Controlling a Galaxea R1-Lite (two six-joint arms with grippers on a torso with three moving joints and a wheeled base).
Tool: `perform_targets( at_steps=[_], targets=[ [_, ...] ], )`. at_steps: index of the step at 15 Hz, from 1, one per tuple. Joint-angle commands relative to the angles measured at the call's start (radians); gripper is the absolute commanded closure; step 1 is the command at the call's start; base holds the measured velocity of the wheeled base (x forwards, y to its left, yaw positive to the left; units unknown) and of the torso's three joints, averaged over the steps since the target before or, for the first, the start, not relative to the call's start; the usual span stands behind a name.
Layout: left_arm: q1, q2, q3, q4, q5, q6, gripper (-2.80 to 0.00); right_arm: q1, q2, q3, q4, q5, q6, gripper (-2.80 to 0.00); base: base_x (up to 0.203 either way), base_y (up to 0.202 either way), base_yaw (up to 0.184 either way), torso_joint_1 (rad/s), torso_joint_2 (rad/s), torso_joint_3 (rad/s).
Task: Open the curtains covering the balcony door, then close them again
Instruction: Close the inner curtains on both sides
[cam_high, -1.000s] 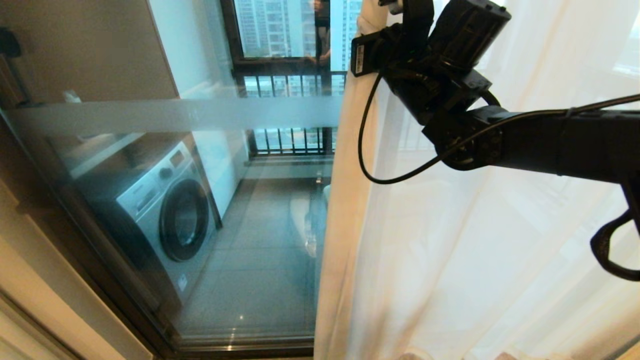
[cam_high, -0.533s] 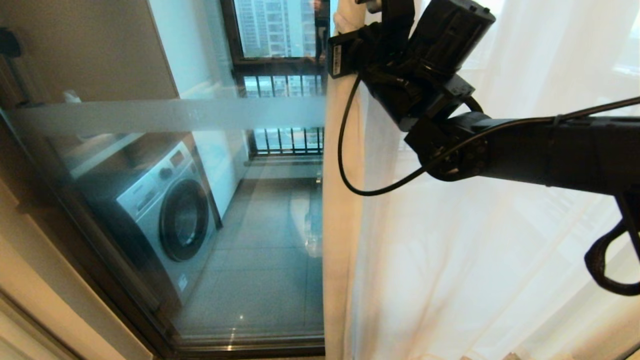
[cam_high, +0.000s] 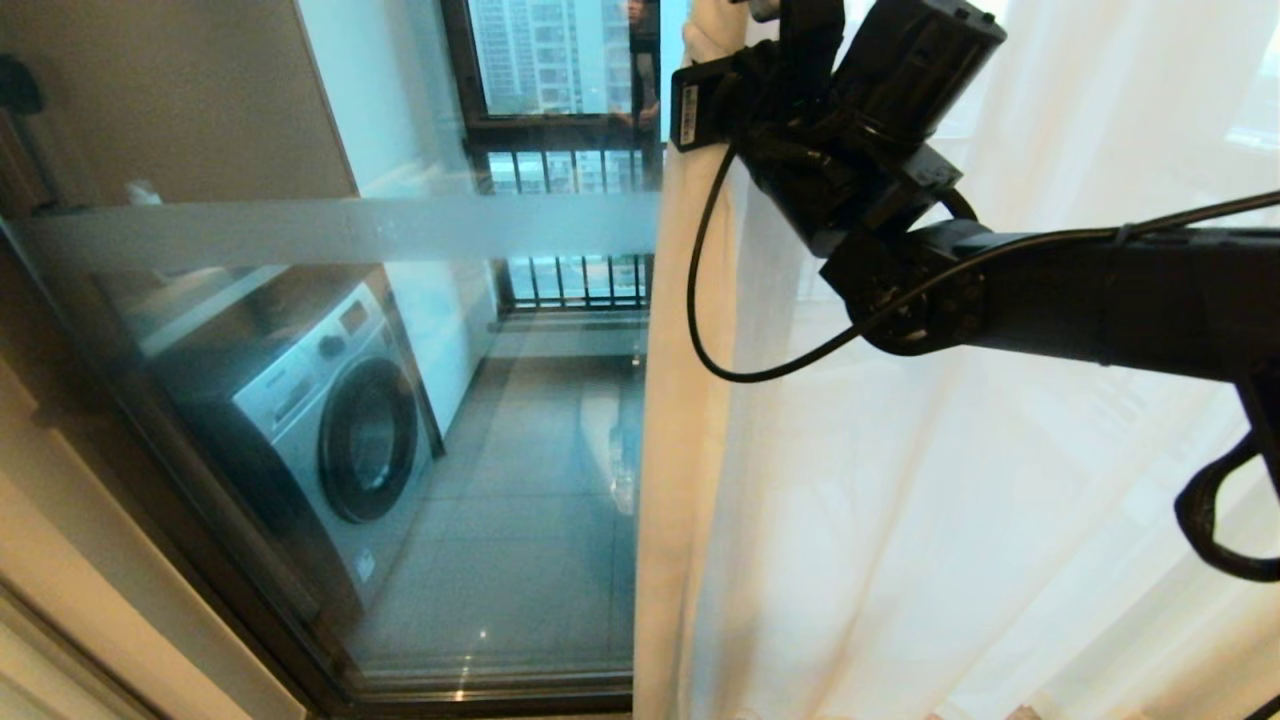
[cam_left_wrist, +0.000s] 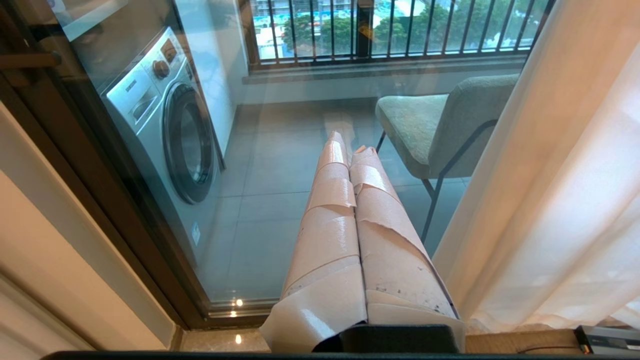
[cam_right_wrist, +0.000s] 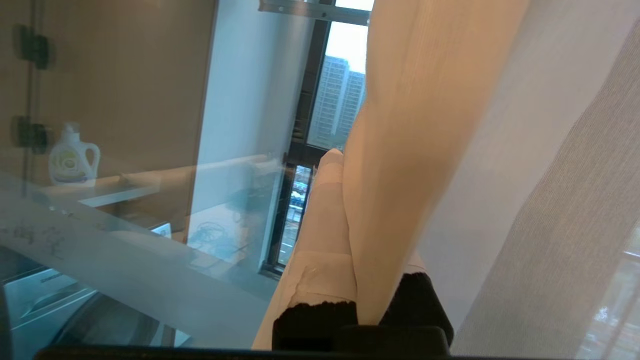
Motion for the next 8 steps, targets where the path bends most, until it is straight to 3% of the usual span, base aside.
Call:
perform_targets(
  at_steps=[1, 2, 8],
  targets=[
    [0.0, 0.0, 0.0, 0.0, 0.0, 0.001, 0.0, -0.006, -0.012, 0.0, -0.007, -0.002, -0.002, 0.0, 0.0, 0.0, 0.0, 0.0, 0.0, 0.0],
    [0.0, 0.0, 0.0, 0.0, 0.0, 0.0, 0.0, -0.006, -0.014, 0.0, -0.008, -0.001, -0.002, -2.8, 0.0, 0.0, 0.0, 0.0, 0.0, 0.0],
    [0.0, 0.0, 0.0, 0.0, 0.0, 0.001, 0.0, -0.011, -0.054, 0.007, 0.01, 0.0, -0.002, -2.8, 0.0, 0.0, 0.0, 0.0, 0.0, 0.0]
  ],
)
